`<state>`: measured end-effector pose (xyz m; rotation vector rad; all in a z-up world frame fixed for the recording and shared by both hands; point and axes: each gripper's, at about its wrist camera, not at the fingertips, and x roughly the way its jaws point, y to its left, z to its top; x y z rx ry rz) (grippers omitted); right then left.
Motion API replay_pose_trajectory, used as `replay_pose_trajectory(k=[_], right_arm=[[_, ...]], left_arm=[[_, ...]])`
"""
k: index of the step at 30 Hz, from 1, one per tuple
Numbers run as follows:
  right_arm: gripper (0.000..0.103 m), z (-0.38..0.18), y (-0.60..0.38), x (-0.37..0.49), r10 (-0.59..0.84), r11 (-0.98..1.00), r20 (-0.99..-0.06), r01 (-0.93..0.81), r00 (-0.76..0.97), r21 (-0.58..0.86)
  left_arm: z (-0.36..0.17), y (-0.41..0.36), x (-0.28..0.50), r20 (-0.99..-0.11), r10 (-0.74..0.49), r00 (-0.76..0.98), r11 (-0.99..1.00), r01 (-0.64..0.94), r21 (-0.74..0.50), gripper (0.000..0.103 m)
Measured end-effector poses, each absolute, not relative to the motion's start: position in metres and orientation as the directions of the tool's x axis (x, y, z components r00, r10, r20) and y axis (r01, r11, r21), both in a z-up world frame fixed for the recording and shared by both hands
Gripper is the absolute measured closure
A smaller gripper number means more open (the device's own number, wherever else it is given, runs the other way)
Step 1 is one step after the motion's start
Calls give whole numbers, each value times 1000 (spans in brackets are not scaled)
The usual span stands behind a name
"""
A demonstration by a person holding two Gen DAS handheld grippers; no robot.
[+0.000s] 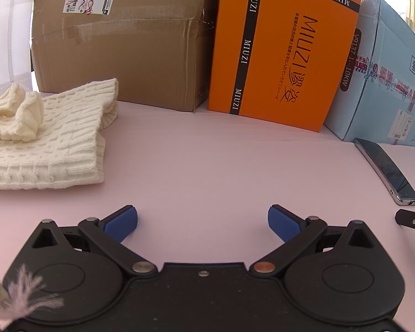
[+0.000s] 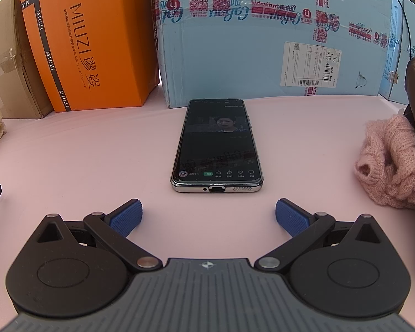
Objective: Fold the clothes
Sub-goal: 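Reach both tools toward the brown jacket beside the pink knit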
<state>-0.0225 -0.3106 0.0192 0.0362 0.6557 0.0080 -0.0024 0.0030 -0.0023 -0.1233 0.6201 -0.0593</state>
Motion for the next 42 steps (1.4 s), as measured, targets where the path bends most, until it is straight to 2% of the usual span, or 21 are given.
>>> replay_pose_trajectory(k=[2,4,8,16,20,25,31,36,42], right_arm=[[0,23,-312,-26,13,999,-601,9,800,34],[0,31,-317,-36,-9,1000,-550,22,835,18],[0,52,-345,-76,-25,999,-345,37,938,29],[0,95,-435,-137,-209,968,-191,231,959,98],[0,96,-485,-159,-370,910,-181,395,911,123],[0,83,-545,-180,-480,800,-230,530,847,281],[0,65,-587,-199,-501,682,-282,574,818,454],[0,60,-594,-201,-495,667,-306,581,813,467],[0,55,-605,-192,-463,666,-334,571,821,480]], left_arm=[[1,3,-6,-547,-154,823,980,58,-188,0],[8,-2,-13,-491,-227,841,964,122,-236,0],[24,-27,-23,-352,-377,857,911,276,-305,0],[62,-122,-13,-239,-620,747,768,517,-378,0],[66,-180,-12,-208,-740,640,655,615,-438,0],[57,-241,-17,-236,-827,511,557,684,-472,0],[38,-291,-10,-312,-863,397,505,672,-542,0],[22,-317,-1,-363,-869,335,493,646,-583,0],[11,-337,7,-383,-882,275,468,610,-639,2]])
